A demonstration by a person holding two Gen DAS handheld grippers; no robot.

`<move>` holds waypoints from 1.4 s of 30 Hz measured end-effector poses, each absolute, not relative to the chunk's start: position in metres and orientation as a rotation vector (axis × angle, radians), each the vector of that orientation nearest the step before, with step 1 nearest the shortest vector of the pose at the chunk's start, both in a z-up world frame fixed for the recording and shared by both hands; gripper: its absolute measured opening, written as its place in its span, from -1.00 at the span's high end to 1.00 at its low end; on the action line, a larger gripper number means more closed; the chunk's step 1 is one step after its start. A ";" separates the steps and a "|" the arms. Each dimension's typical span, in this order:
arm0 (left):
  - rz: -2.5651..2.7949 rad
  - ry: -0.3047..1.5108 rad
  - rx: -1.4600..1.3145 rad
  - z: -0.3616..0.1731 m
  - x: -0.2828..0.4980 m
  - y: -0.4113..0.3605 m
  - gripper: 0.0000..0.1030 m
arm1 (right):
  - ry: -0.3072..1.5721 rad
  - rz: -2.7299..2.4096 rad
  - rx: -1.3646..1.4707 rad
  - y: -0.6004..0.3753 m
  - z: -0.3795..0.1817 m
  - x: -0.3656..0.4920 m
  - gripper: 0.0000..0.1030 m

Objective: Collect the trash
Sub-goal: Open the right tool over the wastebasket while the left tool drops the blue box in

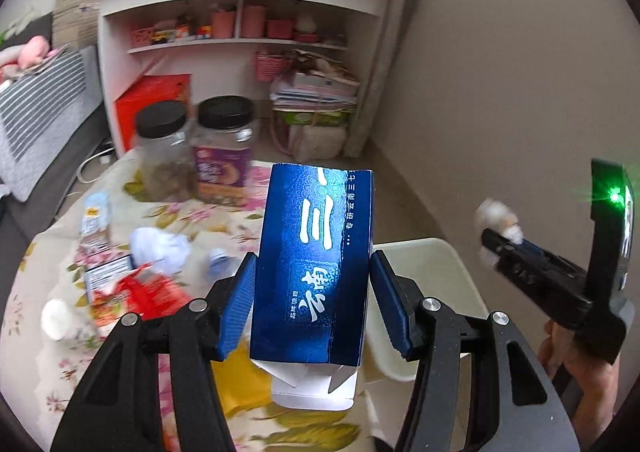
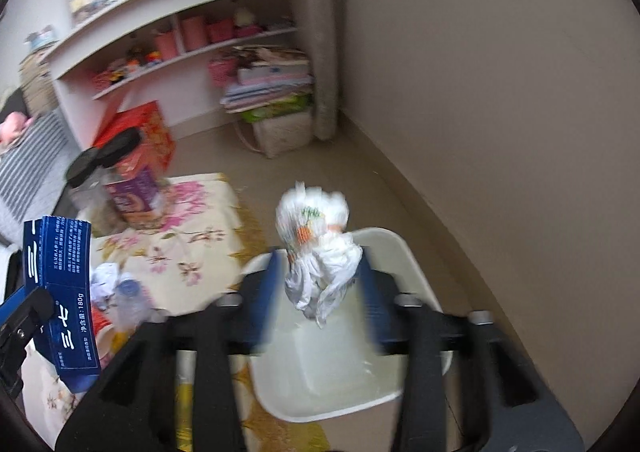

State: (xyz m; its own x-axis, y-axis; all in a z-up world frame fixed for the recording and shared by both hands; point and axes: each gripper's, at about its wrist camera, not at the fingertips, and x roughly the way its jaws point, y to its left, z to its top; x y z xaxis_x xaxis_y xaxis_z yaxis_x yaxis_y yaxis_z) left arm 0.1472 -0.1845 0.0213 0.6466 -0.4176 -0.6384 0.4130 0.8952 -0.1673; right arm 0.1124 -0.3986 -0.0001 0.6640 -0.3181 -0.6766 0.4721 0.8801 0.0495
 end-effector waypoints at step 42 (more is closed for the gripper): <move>-0.313 0.791 0.192 -0.030 0.139 -0.225 -0.54 | 0.623 -0.624 0.210 -0.406 0.018 0.078 -0.86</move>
